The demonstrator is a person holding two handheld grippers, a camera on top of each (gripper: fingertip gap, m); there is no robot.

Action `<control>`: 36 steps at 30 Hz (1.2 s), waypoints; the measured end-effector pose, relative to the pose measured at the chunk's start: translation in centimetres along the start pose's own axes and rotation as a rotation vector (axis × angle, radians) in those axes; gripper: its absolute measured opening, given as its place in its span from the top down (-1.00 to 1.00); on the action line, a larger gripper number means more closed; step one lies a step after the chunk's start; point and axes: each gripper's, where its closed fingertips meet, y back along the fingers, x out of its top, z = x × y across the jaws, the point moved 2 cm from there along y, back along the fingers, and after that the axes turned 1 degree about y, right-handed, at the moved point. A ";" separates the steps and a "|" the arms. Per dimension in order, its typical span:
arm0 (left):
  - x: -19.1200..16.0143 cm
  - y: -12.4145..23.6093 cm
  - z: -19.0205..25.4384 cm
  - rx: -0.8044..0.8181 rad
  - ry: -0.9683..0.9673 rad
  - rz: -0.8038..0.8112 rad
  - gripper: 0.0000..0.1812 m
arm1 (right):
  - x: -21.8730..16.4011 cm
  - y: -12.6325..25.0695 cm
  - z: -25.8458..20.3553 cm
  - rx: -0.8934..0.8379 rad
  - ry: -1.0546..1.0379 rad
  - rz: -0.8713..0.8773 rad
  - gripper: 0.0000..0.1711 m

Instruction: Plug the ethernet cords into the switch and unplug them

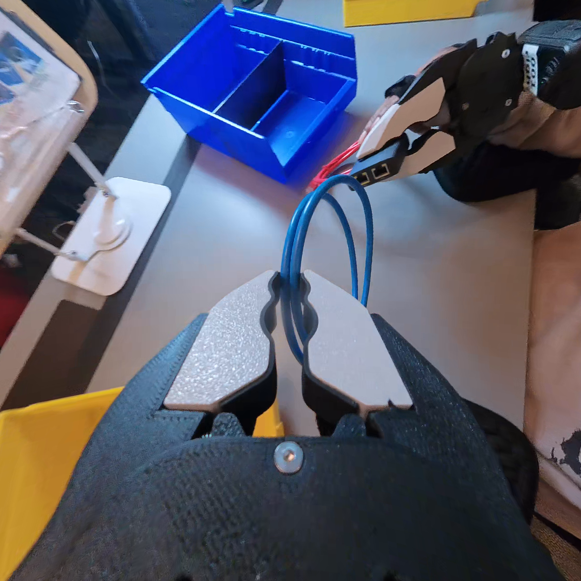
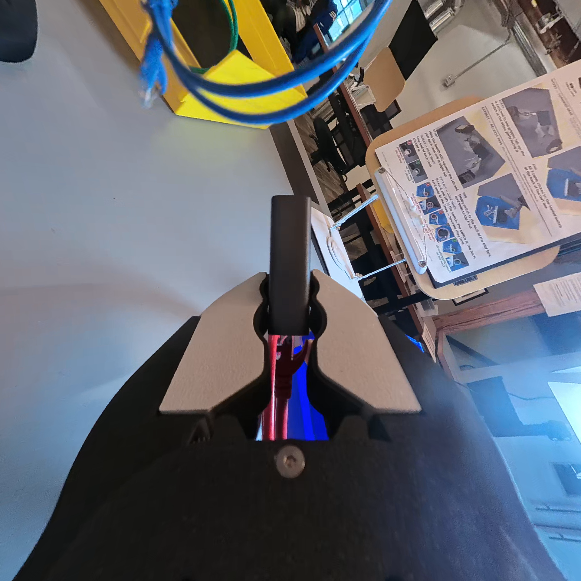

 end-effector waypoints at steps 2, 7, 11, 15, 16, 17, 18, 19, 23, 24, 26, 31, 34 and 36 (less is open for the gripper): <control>-0.3 -1.9 0.6 -0.039 0.007 0.021 0.87 | -0.2 0.1 0.3 -0.008 -0.007 -0.001 0.75; 0.9 -4.5 1.7 -0.053 -0.180 0.215 0.87 | -0.7 0.4 0.7 -0.029 -0.014 -0.013 0.74; -2.4 -5.9 7.6 -0.245 -0.428 0.240 0.87 | -1.1 0.8 1.3 -0.051 -0.024 -0.020 0.75; -7.8 -6.1 9.9 -0.423 -0.294 0.114 0.64 | -1.7 0.9 1.7 -0.049 -0.055 -0.016 0.75; -8.2 -5.7 9.7 -0.423 -0.258 0.125 0.64 | -1.7 0.9 1.8 -0.046 -0.063 -0.011 0.75; -8.2 -5.2 9.5 -0.436 -0.211 0.144 0.64 | -1.6 0.8 1.8 -0.042 -0.067 -0.008 0.75; -8.0 -4.7 9.5 -0.460 -0.159 0.161 0.62 | -1.6 0.8 1.7 -0.040 -0.067 -0.006 0.75; -7.6 -4.4 9.5 -0.478 -0.117 0.180 0.61 | -1.5 0.7 1.7 -0.039 -0.064 -0.006 0.75; -5.3 -6.1 8.7 -0.445 -0.037 0.209 0.70 | -1.3 0.5 1.4 -0.033 -0.055 -0.008 0.75; -5.4 -7.7 8.0 -0.380 -0.050 0.162 0.70 | -1.3 0.5 1.3 -0.032 -0.054 -0.008 0.75; -6.0 -11.1 7.4 -0.307 -0.119 0.040 0.64 | -1.3 0.5 1.1 -0.027 -0.054 -0.005 0.75; -7.6 -17.9 7.1 -0.339 -0.212 -0.157 0.62 | -0.9 0.6 0.0 0.021 -0.020 0.042 0.75; -7.8 -19.5 6.8 -0.400 -0.182 -0.201 0.70 | -0.7 0.6 -0.8 0.055 0.016 0.067 0.75; -7.9 -19.9 6.8 -0.430 -0.170 -0.211 0.72 | -0.8 0.6 -1.0 0.072 0.024 0.071 0.75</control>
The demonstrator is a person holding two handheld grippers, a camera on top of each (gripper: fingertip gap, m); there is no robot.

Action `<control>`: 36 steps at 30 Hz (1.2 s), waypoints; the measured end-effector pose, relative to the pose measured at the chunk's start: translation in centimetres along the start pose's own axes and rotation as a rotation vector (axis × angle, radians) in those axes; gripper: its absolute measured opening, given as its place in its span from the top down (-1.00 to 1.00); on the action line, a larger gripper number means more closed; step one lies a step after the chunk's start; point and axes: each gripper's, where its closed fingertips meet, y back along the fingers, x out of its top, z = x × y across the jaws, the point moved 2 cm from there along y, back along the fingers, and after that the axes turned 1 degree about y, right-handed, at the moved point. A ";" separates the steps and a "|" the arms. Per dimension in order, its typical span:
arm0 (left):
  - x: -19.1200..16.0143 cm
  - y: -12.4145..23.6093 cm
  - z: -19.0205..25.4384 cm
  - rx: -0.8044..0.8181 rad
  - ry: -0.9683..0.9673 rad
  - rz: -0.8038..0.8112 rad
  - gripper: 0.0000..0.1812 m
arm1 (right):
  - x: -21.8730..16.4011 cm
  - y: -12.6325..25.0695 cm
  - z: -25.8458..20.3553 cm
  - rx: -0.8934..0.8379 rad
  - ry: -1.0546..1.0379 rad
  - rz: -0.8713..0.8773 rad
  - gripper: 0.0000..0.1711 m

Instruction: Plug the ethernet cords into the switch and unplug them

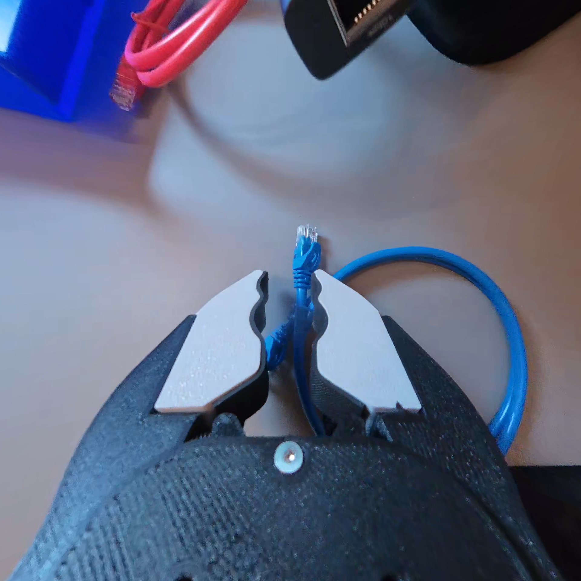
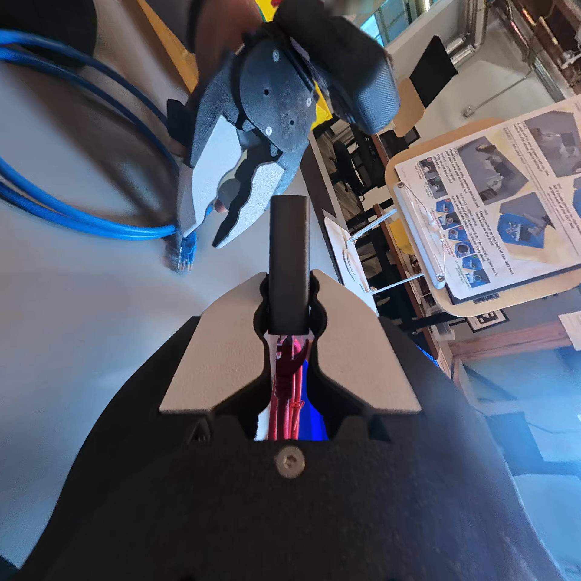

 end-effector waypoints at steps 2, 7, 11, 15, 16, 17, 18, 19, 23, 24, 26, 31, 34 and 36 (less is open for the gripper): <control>0.1 -0.1 0.0 -0.004 0.001 0.009 0.72 | -0.1 0.0 -0.1 0.013 -0.004 0.005 0.75; 0.5 -0.5 0.2 0.006 -0.055 -0.032 0.69 | -0.6 -0.6 -0.5 0.030 -0.001 -0.015 0.75; 0.6 -1.2 0.2 -0.044 -0.028 -0.119 0.74 | -0.7 -0.8 -0.3 0.016 -0.001 -0.032 0.75; 0.5 -1.4 0.3 0.014 -0.097 -0.110 0.84 | -0.8 -0.4 0.0 -0.009 -0.001 -0.039 0.74; 0.6 -1.4 0.2 0.048 -0.111 -0.091 0.84 | -0.8 -0.3 0.0 -0.010 -0.002 -0.032 0.74; 0.6 -1.4 -0.1 0.100 -0.131 -0.068 0.84 | -0.7 -0.3 0.1 -0.009 -0.003 -0.023 0.75; 0.6 -1.2 -0.3 0.156 -0.150 -0.033 0.84 | -0.7 -0.4 0.0 -0.006 -0.001 -0.017 0.75; 0.6 -0.9 -0.3 0.189 -0.150 0.007 0.85 | -0.7 -0.5 -0.1 -0.001 0.005 -0.017 0.75; 1.0 1.0 0.8 0.174 -0.032 0.184 0.85 | -1.2 -1.0 -1.0 0.000 0.085 -0.051 0.75; 1.3 1.6 1.0 0.159 0.004 0.228 0.85 | -1.3 -1.2 -1.2 -0.003 0.117 -0.060 0.75; 1.7 2.4 1.5 0.104 0.088 0.284 0.85 | -1.4 -1.7 -1.7 -0.009 0.185 -0.073 0.75; 0.8 2.1 2.5 -0.102 0.274 0.313 0.85 | -1.3 -3.1 -4.0 -0.008 0.404 -0.091 0.75; 0.0 1.6 3.4 -0.196 0.324 0.295 0.85 | -1.0 -3.4 -5.0 0.000 0.489 -0.083 0.75; -0.2 1.6 4.1 -0.285 0.363 0.309 0.86 | -0.8 -3.4 -5.5 -0.001 0.533 -0.072 0.75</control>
